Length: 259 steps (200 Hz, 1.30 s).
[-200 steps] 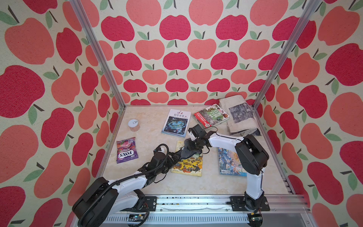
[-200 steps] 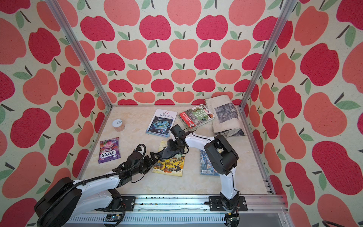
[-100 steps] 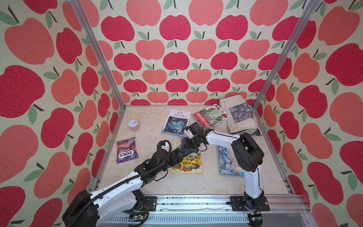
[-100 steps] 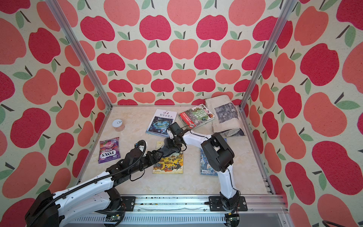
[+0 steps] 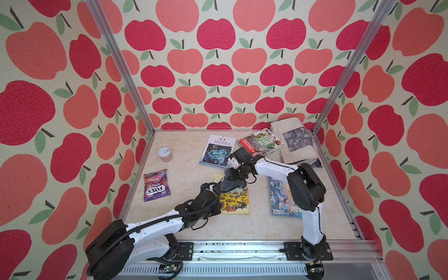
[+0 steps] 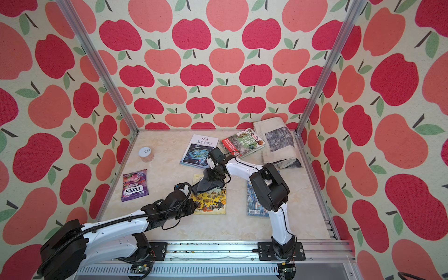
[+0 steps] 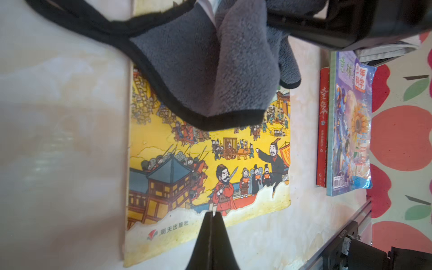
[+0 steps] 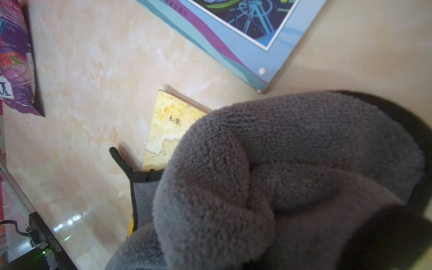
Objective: Wipe the cover of the book
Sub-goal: Wipe the dirt from the cover of the book.
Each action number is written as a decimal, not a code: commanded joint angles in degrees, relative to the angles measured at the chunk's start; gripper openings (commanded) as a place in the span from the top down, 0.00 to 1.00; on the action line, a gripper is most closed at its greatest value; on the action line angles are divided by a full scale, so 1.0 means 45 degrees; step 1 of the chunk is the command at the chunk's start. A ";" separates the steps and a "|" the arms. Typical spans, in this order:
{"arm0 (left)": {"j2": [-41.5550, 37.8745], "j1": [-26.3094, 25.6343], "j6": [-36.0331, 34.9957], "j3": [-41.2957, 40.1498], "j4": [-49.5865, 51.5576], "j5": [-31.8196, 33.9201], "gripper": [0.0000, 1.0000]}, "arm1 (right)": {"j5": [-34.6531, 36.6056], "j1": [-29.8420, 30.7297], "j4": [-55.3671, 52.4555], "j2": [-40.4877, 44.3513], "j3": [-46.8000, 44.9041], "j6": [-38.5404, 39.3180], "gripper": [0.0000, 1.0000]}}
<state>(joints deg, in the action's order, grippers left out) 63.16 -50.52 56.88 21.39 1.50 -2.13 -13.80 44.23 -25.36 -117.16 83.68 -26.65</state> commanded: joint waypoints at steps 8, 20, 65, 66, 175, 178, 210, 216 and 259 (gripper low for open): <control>0.0887 -0.0052 0.0067 0.0094 0.0858 0.0505 1.00 | 0.0078 0.0099 -0.0759 -0.0622 0.0862 0.0318 1.00; 0.1288 -0.0025 0.0185 0.0091 0.0787 0.0581 1.00 | 0.0128 0.0255 -0.0808 -0.0851 0.1188 0.0298 1.00; 0.2043 0.0055 0.0348 0.0040 0.0253 0.0301 1.00 | -0.0189 0.0854 -0.0880 -0.1956 0.2883 -0.0009 1.00; 0.2041 0.0055 0.0348 0.0036 0.0253 0.0300 1.00 | -0.0191 0.0874 -0.0884 -0.1983 0.2935 -0.0011 1.00; 0.2154 0.0474 0.0740 -0.0559 -0.0868 -0.0382 1.00 | 0.0248 -0.0494 0.0851 -0.0062 -0.2304 -0.0543 1.00; 0.2183 0.0474 0.0724 -0.0544 -0.0910 -0.0417 1.00 | 0.0295 -0.0578 0.0900 0.0091 -0.2553 -0.0532 1.00; 0.2477 0.0505 0.0689 -0.0407 -0.1035 -0.0508 1.00 | 0.1286 -0.0941 0.0632 0.1743 -0.4145 -0.0115 1.00; 0.2474 0.0503 0.0718 -0.0422 -0.1046 -0.0511 1.00 | 0.1445 -0.0922 0.0546 0.2055 -0.4377 -0.0093 1.00; 0.2212 0.0543 0.0690 -0.0428 -0.0941 -0.0446 1.00 | 0.2477 -0.0246 -0.0218 0.4687 -0.5843 0.0100 1.00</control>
<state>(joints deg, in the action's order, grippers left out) 72.79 -48.38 59.66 20.51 -7.62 -3.90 -7.92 41.10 -19.29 -101.32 60.34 -27.49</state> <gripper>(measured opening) 0.049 0.133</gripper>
